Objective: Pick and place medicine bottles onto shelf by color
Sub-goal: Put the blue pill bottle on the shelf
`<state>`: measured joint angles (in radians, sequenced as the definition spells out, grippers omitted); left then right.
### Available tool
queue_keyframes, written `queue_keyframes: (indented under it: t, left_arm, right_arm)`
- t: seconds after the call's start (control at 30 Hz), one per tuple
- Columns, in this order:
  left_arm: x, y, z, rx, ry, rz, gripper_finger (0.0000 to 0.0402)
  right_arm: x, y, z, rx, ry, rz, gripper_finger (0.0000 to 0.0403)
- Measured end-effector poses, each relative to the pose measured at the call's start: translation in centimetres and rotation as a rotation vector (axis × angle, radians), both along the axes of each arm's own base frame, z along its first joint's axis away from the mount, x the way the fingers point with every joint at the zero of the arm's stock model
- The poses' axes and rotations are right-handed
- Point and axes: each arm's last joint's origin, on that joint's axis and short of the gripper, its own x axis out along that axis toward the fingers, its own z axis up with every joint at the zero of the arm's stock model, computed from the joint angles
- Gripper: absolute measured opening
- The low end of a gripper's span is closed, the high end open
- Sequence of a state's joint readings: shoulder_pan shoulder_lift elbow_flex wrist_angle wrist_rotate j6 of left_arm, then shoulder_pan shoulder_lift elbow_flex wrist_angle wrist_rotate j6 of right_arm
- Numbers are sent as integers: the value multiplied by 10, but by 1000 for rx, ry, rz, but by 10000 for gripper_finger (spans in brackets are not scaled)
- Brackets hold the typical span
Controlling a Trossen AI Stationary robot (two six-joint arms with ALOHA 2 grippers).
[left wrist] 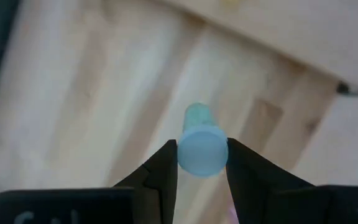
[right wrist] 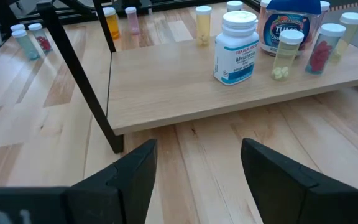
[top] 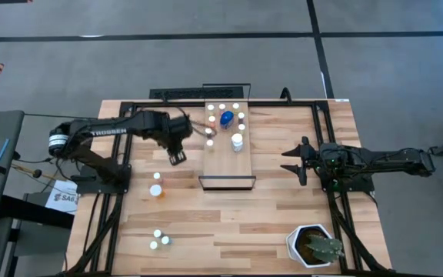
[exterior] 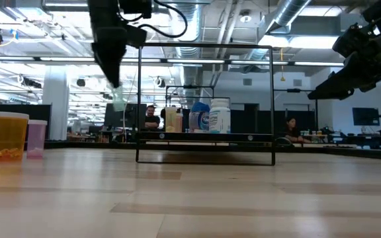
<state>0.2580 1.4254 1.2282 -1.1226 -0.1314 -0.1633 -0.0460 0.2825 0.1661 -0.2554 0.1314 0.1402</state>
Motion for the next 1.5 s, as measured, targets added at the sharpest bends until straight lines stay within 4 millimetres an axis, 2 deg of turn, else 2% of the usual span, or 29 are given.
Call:
queue_keyframes:
  t: [0.2, 0.33, 0.67, 0.9, 1.13, 1.27, 1.5]
  left_arm:
    - [0, 33, 6, 74, -78, -39, 97]
    - [0, 47, 8, 123, -110, -67, 97]
    - [-7, 64, 9, 192, -84, -70, 97]
    - [2, 71, 15, 296, -153, -175, 97]
    - [13, 68, 13, 310, -198, -229, 97]
    - [22, 59, 11, 325, -202, -277, 97]
    - [39, 36, 21, 348, -261, -373, 97]
  right_arm:
    - [0, 0, 0, 0, 0, 0, 255]
    - [0, 0, 0, 0, 0, 0, 255]
    - [0, 0, 0, 0, 1, 0, 255]
    - [0, 0, 0, 0, 0, 0, 255]
    - [0, 0, 0, 0, 0, 0, 255]
    - [0, 0, 0, 0, 1, 0, 255]
    - [0, 0, 0, 0, 6, 0, 255]
